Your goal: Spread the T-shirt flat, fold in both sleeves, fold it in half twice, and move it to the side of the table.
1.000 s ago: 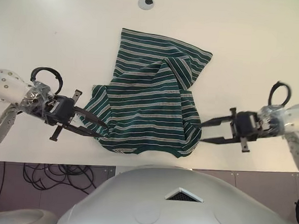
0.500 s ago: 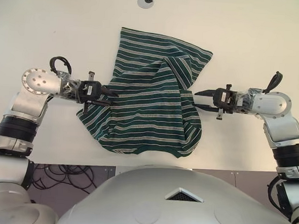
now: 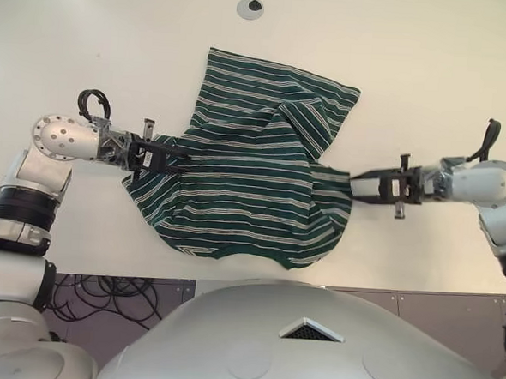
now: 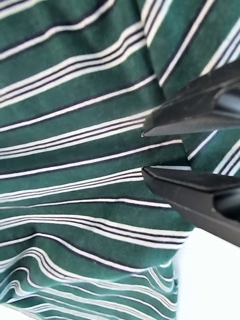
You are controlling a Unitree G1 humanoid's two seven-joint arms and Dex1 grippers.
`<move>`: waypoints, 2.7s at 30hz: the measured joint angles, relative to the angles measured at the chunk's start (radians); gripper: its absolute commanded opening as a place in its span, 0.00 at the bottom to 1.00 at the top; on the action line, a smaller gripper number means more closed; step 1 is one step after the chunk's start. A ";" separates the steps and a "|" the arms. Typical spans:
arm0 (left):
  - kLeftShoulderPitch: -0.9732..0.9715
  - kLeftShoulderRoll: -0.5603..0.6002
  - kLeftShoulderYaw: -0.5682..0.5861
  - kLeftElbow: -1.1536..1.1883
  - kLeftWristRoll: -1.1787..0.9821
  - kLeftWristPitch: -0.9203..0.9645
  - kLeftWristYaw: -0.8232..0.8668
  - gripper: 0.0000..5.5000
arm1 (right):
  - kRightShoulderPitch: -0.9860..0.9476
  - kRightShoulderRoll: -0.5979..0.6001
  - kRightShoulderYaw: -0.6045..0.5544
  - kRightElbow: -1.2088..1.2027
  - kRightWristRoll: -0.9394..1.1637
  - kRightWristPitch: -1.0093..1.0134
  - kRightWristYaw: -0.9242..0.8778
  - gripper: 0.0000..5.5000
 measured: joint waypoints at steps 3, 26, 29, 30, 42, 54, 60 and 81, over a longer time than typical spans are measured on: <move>0.014 0.007 0.003 -0.031 -0.003 0.013 0.000 0.20 | 0.105 -0.041 0.006 -0.145 0.076 0.106 0.063 0.30; -0.100 -0.146 0.116 -0.204 -0.319 0.356 -0.092 0.20 | -0.155 0.136 -0.200 -0.098 0.184 0.202 -0.017 0.30; -0.230 -0.274 0.090 0.051 -0.145 0.290 0.118 0.20 | -0.308 0.332 -0.120 0.090 0.013 0.162 -0.217 0.30; -0.257 -0.303 0.068 0.151 -0.067 0.271 0.196 0.20 | -0.339 0.378 -0.091 0.171 -0.043 0.144 -0.271 0.30; -0.489 -0.402 -0.005 0.731 0.242 0.132 0.637 0.20 | -0.750 0.684 0.032 1.051 -0.373 -0.036 -0.731 0.30; -0.509 -0.411 0.212 0.731 0.098 -0.057 0.713 0.20 | -0.832 0.745 -0.077 1.249 -0.373 -0.290 -0.859 0.30; -0.187 -0.277 0.401 0.183 -0.322 0.140 0.375 0.20 | -0.786 0.674 -0.151 1.152 -0.333 -0.404 -0.855 0.30; 0.459 -0.072 0.553 0.039 -0.541 0.704 -0.125 0.37 | -0.636 0.636 -0.191 0.948 -0.297 -0.384 -0.769 0.31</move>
